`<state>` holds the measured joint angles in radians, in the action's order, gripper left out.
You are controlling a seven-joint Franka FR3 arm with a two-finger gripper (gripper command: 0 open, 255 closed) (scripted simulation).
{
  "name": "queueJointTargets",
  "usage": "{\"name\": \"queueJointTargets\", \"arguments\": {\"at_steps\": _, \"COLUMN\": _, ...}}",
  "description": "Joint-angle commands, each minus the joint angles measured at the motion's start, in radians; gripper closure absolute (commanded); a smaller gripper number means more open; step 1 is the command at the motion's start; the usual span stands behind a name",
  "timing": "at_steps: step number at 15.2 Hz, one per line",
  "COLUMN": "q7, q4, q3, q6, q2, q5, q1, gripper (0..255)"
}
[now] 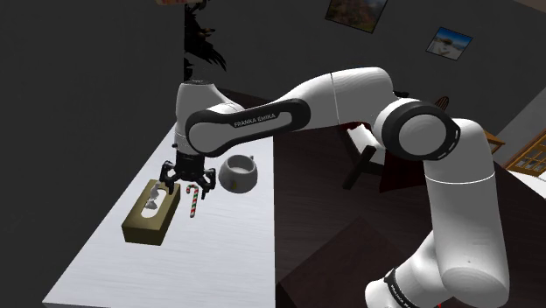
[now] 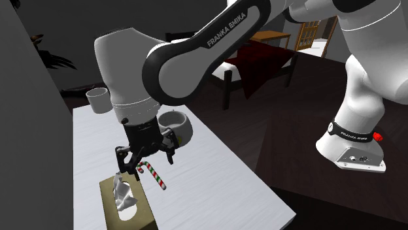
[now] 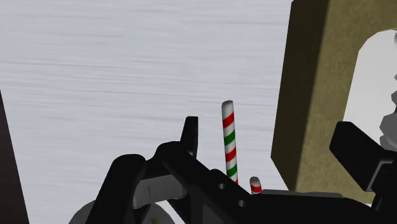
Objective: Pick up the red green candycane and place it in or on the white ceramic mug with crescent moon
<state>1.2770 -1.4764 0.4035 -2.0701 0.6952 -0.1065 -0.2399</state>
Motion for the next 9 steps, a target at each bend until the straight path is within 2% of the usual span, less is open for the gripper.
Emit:
{"name": "queueJointTargets", "arguments": {"at_steps": 1, "q7": 0.0, "q4": 0.0, "q3": 0.0, "q6": 0.0, "q2": 0.0, "q5": 0.0, "q1": 0.0, "gripper": 0}}
{"name": "queueJointTargets", "arguments": {"at_steps": 2, "q7": 0.0, "q4": 0.0, "q3": 0.0, "q6": 0.0, "q2": 0.0, "q5": 0.0, "q1": 0.0, "gripper": 0}}
{"name": "queueJointTargets", "arguments": {"at_steps": 3, "q7": 0.0, "q4": 0.0, "q3": 0.0, "q6": 0.0, "q2": 0.0, "q5": 0.0, "q1": 0.0, "gripper": 255}}
{"name": "queueJointTargets", "arguments": {"at_steps": 9, "q7": 0.0, "q4": 0.0, "q3": 0.0, "q6": 0.0, "q2": 0.0, "q5": 0.0, "q1": 0.0, "gripper": 255}}
